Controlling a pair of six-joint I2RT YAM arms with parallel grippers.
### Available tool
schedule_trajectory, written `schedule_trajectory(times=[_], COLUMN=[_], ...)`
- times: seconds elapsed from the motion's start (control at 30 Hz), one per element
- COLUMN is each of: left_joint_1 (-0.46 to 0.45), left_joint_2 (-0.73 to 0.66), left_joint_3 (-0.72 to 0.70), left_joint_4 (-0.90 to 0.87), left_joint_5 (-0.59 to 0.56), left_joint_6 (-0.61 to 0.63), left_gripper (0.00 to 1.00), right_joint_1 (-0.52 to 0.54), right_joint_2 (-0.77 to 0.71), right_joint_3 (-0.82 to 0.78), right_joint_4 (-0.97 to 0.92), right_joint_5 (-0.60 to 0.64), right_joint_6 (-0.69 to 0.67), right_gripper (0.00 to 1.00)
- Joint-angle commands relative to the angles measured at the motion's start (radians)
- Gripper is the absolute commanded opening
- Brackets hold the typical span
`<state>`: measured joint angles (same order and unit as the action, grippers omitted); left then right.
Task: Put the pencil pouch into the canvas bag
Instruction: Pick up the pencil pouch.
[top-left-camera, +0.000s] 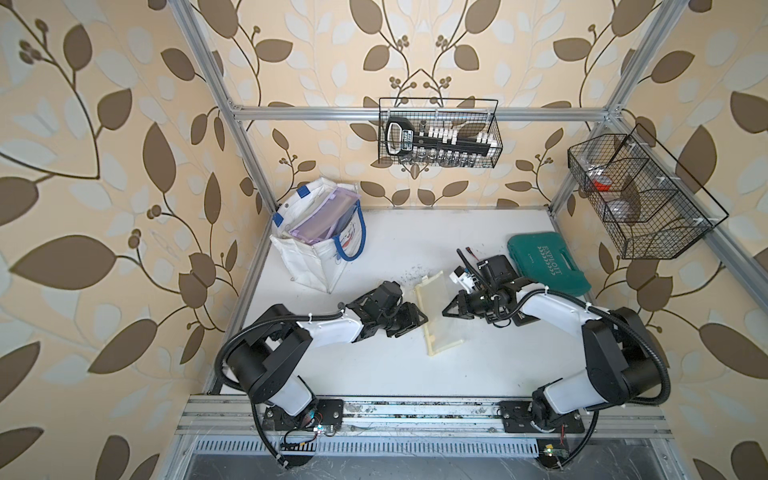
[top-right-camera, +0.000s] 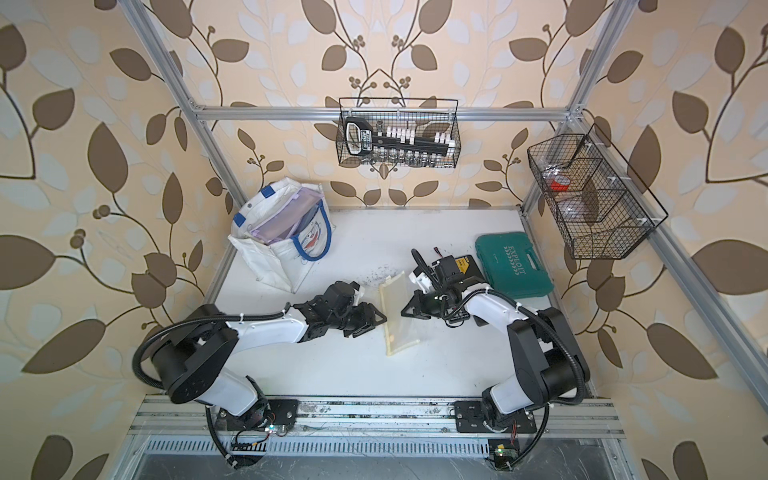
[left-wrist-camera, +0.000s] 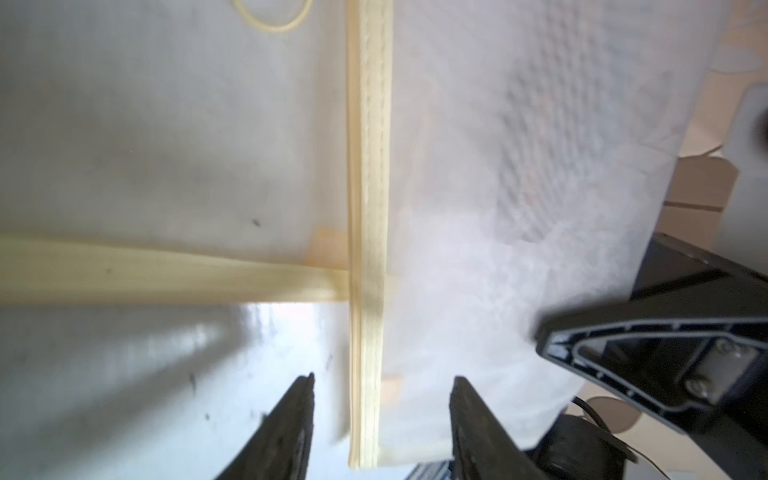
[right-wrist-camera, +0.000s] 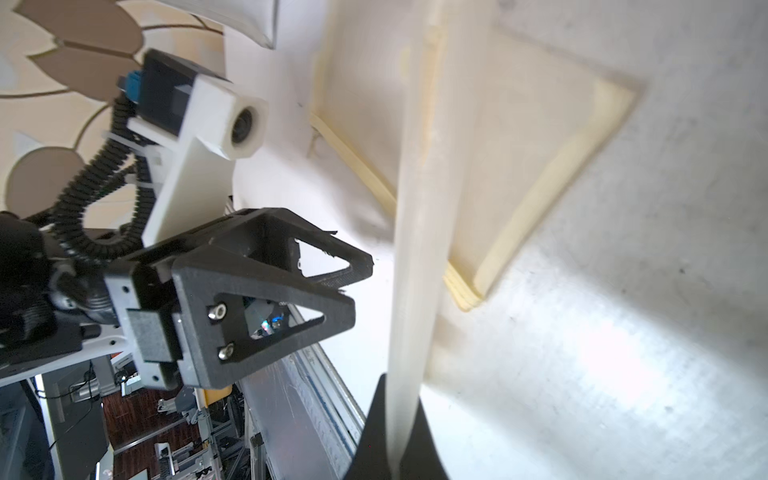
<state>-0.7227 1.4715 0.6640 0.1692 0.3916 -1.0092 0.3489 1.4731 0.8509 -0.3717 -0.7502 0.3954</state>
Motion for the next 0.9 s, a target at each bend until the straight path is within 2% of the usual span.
schedule_trajectory(times=[0.0,0.1,0.17,0.23,0.3,0.43,0.63,0.7,0.8,0.87], left_joint_1=[0.061,0.148,0.187,0.222,0.263,0.342,0.344,0.344,0.344,0.344], left_joint_2=[-0.151,-0.269,-0.337,-0.381,-0.405,-0.407,-0.356,-0.330,-0.317,-0.331], left_joint_3=[-0.027,-0.063,-0.033,0.003,0.016,-0.035,-0.053,-0.052,-0.062,-0.059], left_joint_4=[0.023,0.030,-0.044,-0.106,-0.088,0.142,0.379,0.432,0.503,0.497], left_joint_5=[0.097,0.200,0.240,0.269,0.306,0.365,0.346,0.359,0.351,0.343], left_joint_6=[0.052,0.058,0.111,0.147,0.132,-0.055,-0.170,-0.196,-0.228,-0.221], left_gripper=[0.60,0.73,0.92,0.99,0.99,0.99,0.95,0.90,0.77,0.59], right_joint_1=[0.002,0.003,0.009,0.024,0.040,0.070,0.122,0.142,0.162,0.162], right_joint_2=[-0.087,-0.118,-0.122,-0.127,-0.131,-0.133,-0.113,-0.098,-0.078,-0.074], right_joint_3=[0.083,0.141,0.184,0.224,0.264,0.319,0.334,0.347,0.361,0.364], right_joint_4=[-0.020,-0.030,-0.030,-0.026,-0.014,0.036,0.108,0.085,0.055,0.053], right_joint_5=[-0.055,-0.100,-0.137,-0.162,-0.187,-0.251,-0.321,-0.325,-0.312,-0.299], right_joint_6=[-0.017,-0.015,-0.008,-0.008,-0.007,0.013,0.066,0.050,0.033,0.034], right_gripper=[0.00,0.00,0.00,0.00,0.00,0.00,0.00,0.00,0.00,0.00])
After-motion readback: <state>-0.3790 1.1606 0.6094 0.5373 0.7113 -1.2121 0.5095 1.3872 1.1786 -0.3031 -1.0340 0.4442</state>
